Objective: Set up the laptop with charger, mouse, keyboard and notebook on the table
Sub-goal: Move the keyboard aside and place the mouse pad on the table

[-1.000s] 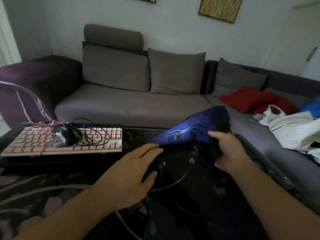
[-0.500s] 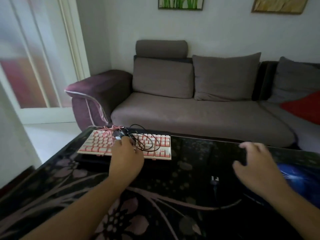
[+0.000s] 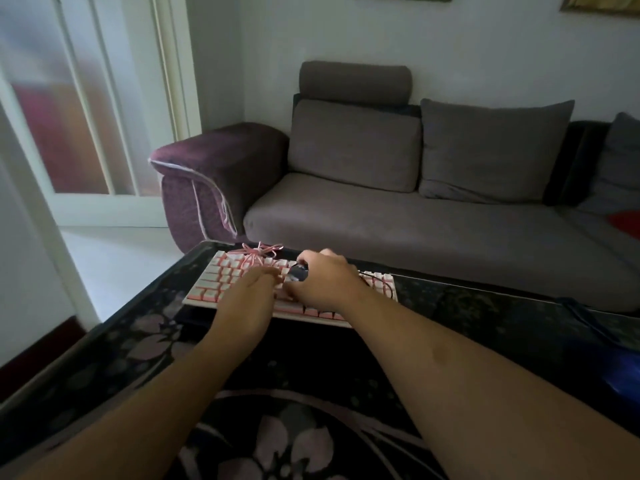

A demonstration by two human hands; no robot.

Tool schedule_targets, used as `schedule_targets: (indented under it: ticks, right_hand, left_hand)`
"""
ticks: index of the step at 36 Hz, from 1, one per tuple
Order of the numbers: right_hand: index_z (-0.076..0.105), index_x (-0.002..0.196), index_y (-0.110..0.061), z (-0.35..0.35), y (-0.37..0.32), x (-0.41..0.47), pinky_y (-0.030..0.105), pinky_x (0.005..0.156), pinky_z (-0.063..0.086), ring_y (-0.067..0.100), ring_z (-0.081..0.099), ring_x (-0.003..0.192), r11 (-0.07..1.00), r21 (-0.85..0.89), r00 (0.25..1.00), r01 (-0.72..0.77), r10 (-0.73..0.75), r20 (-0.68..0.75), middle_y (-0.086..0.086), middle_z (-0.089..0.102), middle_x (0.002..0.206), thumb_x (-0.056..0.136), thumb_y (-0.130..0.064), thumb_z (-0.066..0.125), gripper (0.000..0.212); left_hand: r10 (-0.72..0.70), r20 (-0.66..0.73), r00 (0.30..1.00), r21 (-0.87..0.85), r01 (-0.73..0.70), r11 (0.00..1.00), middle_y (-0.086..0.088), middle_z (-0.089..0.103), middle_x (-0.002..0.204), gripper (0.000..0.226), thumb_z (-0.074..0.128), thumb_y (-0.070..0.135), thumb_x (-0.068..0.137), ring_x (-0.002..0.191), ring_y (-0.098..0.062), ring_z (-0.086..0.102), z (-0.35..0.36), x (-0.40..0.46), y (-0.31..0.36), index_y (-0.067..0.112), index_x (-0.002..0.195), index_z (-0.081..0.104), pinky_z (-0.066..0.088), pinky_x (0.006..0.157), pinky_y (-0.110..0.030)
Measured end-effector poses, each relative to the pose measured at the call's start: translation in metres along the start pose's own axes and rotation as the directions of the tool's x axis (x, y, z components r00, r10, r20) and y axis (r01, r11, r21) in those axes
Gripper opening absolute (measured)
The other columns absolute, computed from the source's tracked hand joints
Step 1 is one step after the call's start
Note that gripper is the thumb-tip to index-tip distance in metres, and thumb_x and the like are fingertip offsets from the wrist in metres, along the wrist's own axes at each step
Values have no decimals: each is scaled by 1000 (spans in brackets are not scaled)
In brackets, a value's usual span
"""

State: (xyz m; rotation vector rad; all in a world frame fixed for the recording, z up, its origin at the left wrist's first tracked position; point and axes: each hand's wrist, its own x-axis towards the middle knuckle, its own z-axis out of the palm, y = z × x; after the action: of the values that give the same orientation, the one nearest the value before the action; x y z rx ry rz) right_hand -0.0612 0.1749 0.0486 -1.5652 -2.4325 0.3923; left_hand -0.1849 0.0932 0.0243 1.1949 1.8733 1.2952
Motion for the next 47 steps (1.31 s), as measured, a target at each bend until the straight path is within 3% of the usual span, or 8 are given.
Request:
schedule_targets:
  ticks: [8,13,18,24,36,41,44,47]
  right_hand:
    - [54,140,-18,-5,29,-41,39,93,50,28,55,120,996,-57,981,74,-83,-178,9,57,130,101,-32,62,42]
    - [62,136,-22,-38,51,-100,9,77,41,11,58,100,974,202,966,101,-48,-254,0,66,123,99,-34,70,40]
    - [64,136,-27,-74,81,-200,22,100,48,7,60,116,969,163,935,183,-120,-333,-8,68,128,93,-34,77,45]
    - [57,145,-23,-111,158,-308,32,113,44,12,55,130,998,64,935,-6,28,-354,-5,61,139,94,-36,73,55]
    - [55,142,-32,-88,313,-470,-6,94,29,9,48,133,891,2,889,-454,453,-56,-15,50,135,92,-32,78,55]
    - [36,155,-46,-88,293,-468,26,115,39,12,39,143,821,-296,861,-488,509,-7,-11,35,155,90,-68,59,72]
    - [64,133,-41,-103,252,-440,41,90,59,23,62,119,747,-424,852,-511,504,-139,2,58,136,80,-66,54,60]
    - [62,127,-39,-110,215,-397,31,90,55,14,58,112,774,-441,889,-453,425,-167,-6,57,125,92,-55,54,40]
  left_hand:
    - [58,-57,997,-3,-58,998,21,58,101,23,51,14,102,91,5,51,-5,-28,9,22,111,71,38,86,-24]
    - [-34,175,984,-228,74,971,-10,73,114,20,52,12,103,97,-30,75,17,-60,36,17,113,69,64,84,-48]
    - [21,653,757,-497,407,767,-21,76,115,41,49,39,106,99,-41,75,60,-128,83,11,126,71,62,88,-53]
    - [111,826,552,-418,470,777,-16,76,122,43,57,38,98,112,-35,74,119,-202,121,12,130,69,56,100,-55]
    - [-57,711,700,-152,233,961,-9,81,102,21,61,24,104,92,-26,79,148,-271,128,13,115,74,65,79,-42]
    - [-125,661,740,-64,222,973,-13,79,100,14,61,12,103,84,-23,77,133,-266,108,9,108,74,61,69,-34]
    - [-165,580,798,-54,240,969,-16,79,95,14,60,5,101,74,-19,74,113,-245,88,8,104,74,58,59,-31]
    - [-212,470,857,-60,271,961,-13,79,88,14,61,4,98,70,-19,72,93,-214,64,8,100,74,54,57,-31]
